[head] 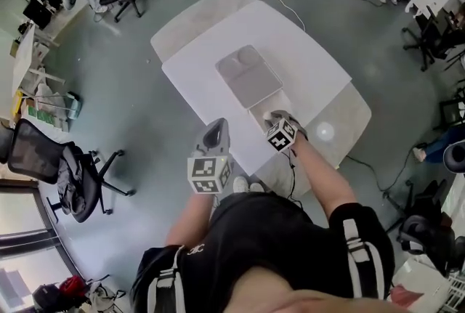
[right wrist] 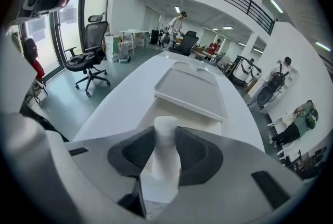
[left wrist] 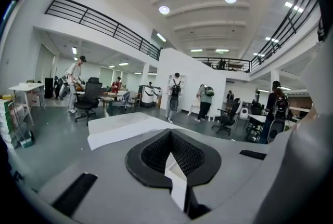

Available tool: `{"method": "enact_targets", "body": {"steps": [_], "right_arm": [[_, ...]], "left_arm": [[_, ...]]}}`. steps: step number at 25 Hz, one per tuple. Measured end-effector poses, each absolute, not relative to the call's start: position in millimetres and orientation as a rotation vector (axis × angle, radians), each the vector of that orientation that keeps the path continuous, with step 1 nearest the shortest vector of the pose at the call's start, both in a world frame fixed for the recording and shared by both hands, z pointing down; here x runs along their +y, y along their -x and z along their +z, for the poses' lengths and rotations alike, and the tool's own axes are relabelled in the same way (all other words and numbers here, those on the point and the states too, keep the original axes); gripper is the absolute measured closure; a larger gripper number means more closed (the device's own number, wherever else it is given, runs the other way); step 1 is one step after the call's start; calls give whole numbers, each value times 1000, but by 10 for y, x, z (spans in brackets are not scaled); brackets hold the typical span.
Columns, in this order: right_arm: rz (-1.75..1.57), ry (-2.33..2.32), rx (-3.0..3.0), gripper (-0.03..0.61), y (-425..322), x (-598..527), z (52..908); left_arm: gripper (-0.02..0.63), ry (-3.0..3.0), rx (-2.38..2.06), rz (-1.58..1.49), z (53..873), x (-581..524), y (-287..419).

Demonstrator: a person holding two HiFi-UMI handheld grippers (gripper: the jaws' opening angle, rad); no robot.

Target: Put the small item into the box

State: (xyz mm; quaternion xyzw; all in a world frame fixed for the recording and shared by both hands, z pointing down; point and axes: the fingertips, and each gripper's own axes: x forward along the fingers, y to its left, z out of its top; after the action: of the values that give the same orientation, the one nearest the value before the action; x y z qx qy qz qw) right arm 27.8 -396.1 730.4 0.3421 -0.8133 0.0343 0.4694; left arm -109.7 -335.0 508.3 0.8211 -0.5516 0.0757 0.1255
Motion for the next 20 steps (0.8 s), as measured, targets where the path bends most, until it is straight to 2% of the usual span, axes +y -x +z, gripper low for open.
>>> {"method": "enact_targets", "body": {"steps": [7, 14, 15, 20], "right_arm": [[138, -828, -2016, 400, -205, -3967, 7330], [149, -953, -2105, 398, -210, -3986, 6967], [148, -980, -2123, 404, -234, -3981, 6884], [145, -1177, -2225, 527, -360, -3953, 6400]], "left_arm": [[609, -2368, -1637, 220, 5077, -3294, 1228], [609, -2395, -1623, 212, 5047, -3301, 1201], [610, -2402, -1617, 210, 5036, -3299, 1175], [610, -2440, -1592, 195, 4973, -3292, 1079]]}}
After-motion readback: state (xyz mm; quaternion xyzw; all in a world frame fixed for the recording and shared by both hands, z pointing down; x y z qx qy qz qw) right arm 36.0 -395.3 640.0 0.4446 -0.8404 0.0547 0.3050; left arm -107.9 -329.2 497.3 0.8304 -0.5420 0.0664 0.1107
